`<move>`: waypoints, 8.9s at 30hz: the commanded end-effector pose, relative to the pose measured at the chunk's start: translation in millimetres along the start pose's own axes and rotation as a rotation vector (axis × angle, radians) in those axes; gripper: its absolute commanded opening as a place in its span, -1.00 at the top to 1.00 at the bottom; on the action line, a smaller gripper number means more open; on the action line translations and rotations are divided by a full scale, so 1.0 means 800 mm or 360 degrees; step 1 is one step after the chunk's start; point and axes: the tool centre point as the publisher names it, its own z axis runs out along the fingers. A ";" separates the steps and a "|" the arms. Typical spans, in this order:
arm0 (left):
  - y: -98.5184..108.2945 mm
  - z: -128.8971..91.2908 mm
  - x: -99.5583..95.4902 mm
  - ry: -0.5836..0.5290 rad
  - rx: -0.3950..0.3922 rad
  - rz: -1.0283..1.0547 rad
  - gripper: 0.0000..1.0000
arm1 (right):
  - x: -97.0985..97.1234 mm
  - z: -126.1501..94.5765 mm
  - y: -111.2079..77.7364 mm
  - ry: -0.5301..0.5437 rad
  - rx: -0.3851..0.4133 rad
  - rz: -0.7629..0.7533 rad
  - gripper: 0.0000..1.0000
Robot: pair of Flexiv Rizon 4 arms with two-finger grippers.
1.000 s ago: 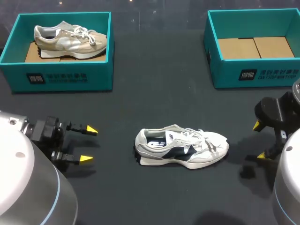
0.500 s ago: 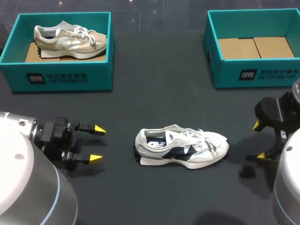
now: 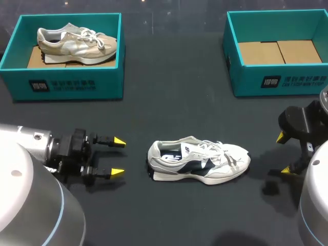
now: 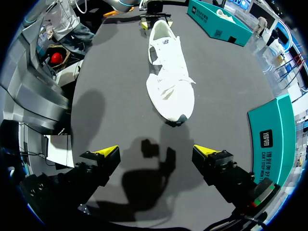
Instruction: Take the shoe out of the shoebox, open the shoe tongue, remove and reinsert the insole, then place the shoe into the shoebox
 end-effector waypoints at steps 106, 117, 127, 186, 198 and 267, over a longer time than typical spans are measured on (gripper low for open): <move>-0.022 0.166 -0.013 0.0148 0.0054 -0.0008 1.00 | 0.003 -0.001 -0.001 -0.0006 0.0001 -0.0001 -1.00; -0.016 0.161 -0.021 0.0171 0.0023 -0.0009 1.00 | 0.003 -0.001 -0.001 -0.0006 0.0001 -0.0001 -1.00; -0.016 0.161 -0.021 0.0171 0.0023 -0.0009 1.00 | 0.003 -0.001 -0.001 -0.0006 0.0001 -0.0001 -1.00; -0.016 0.161 -0.021 0.0171 0.0023 -0.0009 1.00 | 0.028 -0.011 0.237 -0.0307 0.0244 0.1535 -1.00; -0.016 0.161 -0.021 0.0171 0.0023 -0.0009 1.00 | 0.038 -0.006 0.289 -0.0454 0.0349 0.1725 -1.00; -0.016 0.161 -0.021 0.0171 0.0023 -0.0009 1.00 | -0.005 0.113 0.304 -0.1074 0.0619 0.2449 -1.00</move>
